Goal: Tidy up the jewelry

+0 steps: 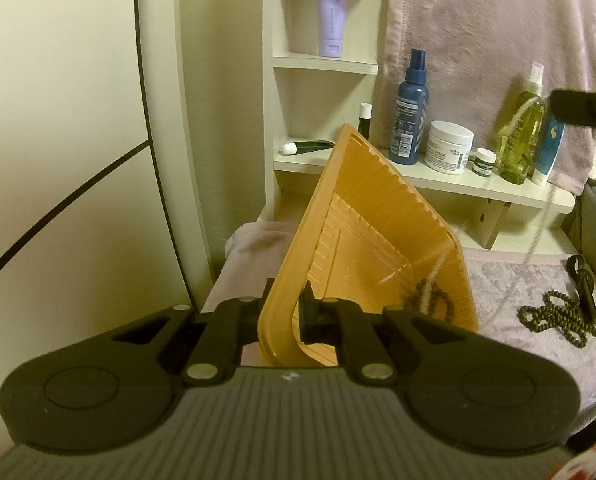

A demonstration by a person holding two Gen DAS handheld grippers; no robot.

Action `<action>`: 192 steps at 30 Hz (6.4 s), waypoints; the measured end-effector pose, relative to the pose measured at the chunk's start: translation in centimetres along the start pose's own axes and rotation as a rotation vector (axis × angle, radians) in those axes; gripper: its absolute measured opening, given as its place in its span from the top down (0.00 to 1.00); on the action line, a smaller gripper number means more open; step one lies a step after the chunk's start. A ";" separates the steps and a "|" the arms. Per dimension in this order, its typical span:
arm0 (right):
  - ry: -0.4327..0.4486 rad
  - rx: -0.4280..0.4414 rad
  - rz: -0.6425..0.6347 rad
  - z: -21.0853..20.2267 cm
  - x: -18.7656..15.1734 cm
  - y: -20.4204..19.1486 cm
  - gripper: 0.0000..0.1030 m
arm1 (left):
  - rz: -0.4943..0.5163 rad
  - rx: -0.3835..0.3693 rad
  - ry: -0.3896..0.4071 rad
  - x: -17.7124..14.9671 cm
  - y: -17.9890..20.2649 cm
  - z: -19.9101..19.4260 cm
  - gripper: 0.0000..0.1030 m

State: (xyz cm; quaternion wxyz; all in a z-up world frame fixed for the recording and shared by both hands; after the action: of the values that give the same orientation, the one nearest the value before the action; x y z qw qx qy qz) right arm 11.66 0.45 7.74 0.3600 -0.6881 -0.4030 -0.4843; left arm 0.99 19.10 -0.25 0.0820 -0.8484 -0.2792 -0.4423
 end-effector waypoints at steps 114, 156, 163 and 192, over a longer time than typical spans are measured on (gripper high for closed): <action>-0.276 -0.413 0.257 -6.4 -17.3 9.7 0.89 | -0.066 -0.011 -0.025 -0.2 -1.6 0.8 0.92; -0.403 -0.553 -0.017 -6.8 -19.0 15.6 0.71 | -0.038 0.008 -0.030 0.0 -1.0 0.6 0.92; -0.416 -0.555 0.027 -5.6 -19.1 16.6 0.75 | -0.038 0.008 -0.030 0.0 -1.1 0.7 0.92; -0.300 -0.578 0.145 -6.5 -17.0 16.6 0.78 | -0.038 0.009 -0.030 0.0 -1.1 0.6 0.92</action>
State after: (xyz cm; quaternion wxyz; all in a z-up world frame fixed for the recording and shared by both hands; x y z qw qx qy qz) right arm 20.69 -15.67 -8.48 0.1200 -0.8522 -0.2477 -0.4449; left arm 0.85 20.25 -0.70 0.0731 -0.8490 -0.2985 -0.4298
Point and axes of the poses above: each gripper's, at about its wrist camera, not at the fingertips, and z roughly the way its jaws point, y to its right, x to its top, the point moved 3 cm from there along z, roughly the way its jaws point, and after that the axes turned 8 degrees about -z, right-handed, at the moved point
